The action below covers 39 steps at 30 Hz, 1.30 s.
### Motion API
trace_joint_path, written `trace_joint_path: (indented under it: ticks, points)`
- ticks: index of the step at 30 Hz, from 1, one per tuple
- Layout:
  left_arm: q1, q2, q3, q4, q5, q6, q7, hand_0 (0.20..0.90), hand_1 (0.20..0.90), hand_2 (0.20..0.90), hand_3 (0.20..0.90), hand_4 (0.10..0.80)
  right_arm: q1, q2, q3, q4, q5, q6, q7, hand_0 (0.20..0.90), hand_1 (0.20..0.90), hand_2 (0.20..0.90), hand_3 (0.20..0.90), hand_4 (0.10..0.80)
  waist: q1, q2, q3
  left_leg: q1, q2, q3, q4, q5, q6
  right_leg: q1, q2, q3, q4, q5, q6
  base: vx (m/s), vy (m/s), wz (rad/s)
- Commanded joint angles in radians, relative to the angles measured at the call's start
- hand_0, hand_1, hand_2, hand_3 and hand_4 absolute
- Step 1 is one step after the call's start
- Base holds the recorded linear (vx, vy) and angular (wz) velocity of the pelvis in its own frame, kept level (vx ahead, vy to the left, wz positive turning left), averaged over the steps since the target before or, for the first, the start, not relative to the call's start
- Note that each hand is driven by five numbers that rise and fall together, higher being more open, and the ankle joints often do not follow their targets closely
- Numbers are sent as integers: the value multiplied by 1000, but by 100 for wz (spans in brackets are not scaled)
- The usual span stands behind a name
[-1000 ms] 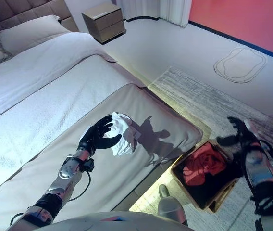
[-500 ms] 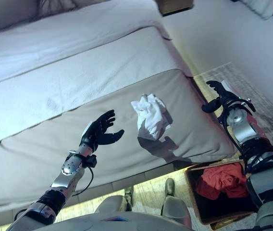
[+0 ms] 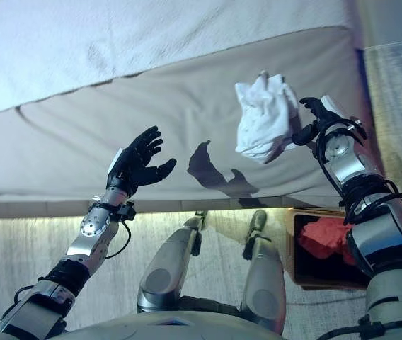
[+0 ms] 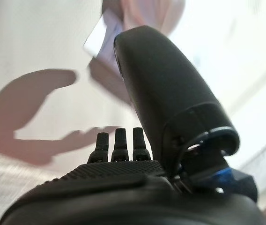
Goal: Pick up the clothes from the bed and place them into the basket
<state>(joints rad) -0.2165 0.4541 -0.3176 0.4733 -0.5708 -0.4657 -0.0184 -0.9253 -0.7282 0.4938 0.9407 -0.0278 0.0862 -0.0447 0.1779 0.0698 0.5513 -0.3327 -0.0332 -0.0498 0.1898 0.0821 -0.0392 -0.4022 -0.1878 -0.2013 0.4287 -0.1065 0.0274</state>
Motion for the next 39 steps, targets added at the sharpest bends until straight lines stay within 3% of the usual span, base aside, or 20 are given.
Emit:
trace_joint_path:
  ticks: [1,8,9,17,18,24,31,34,39]
  points:
    - [47,33,-4,-167,-20,-100,21,900,900,900,900,800,-141,-43,68,-38,46,-9,-59,900,900,900,900,800,15,-1,-31,-128,-74,-18,256,-200,56,-20,63,-40,-14,-2,-55,-65,39,14]
    - [64,49,-34,-227,-34,-96,84,900,900,900,900,800,-204,-16,82,40,84,-20,-63,900,900,900,900,800,39,38,-31,-312,-83,-8,346,-206,70,-205,52,-48,115,-27,-65,-37,44,8]
    - [77,52,-40,-229,-38,-97,86,900,900,900,900,800,-196,-8,81,47,85,-24,-64,900,900,900,900,800,45,43,-31,-303,-82,-10,358,-234,69,-201,53,-39,134,-53,-57,34,2,8]
    - [95,57,-46,-252,-61,-114,81,900,900,900,900,800,-222,32,89,85,113,-65,-55,900,900,900,900,800,67,65,-31,-370,-88,-14,401,-241,81,-271,50,-41,197,-68,-65,-27,30,5]
    - [93,56,-48,-258,-59,-111,85,900,900,900,900,800,-220,36,82,85,120,-78,-62,300,300,300,200,100,69,66,-31,-370,-88,-14,403,-241,80,-270,48,-42,199,-68,-65,-26,17,6]
    - [88,55,-59,-250,-55,-111,77,900,900,900,900,800,-198,55,20,58,197,-149,-117,300,300,300,200,100,68,58,-31,-322,-88,-20,385,-244,77,-218,45,-51,177,-67,-60,-9,11,2]
    - [83,52,-45,-206,-61,-120,52,900,900,900,900,800,-136,36,-30,26,242,-162,-75,300,300,300,200,100,44,14,-31,-138,-75,-23,269,-204,72,-35,51,-48,40,-25,-58,-19,58,-6]
    - [79,48,-31,-187,-46,-102,46,900,900,900,900,800,-97,14,-51,12,250,-177,-42,300,300,300,200,100,32,-16,-34,-4,-57,-15,218,-205,67,102,55,-42,-29,-20,-55,89,42,-7]
    - [88,44,-13,-161,-10,-63,48,900,900,900,900,800,-7,-11,-101,-35,260,-190,-11,300,300,300,200,100,3,-65,-125,139,-21,34,128,-210,64,254,62,-26,-158,11,-38,156,29,-16]
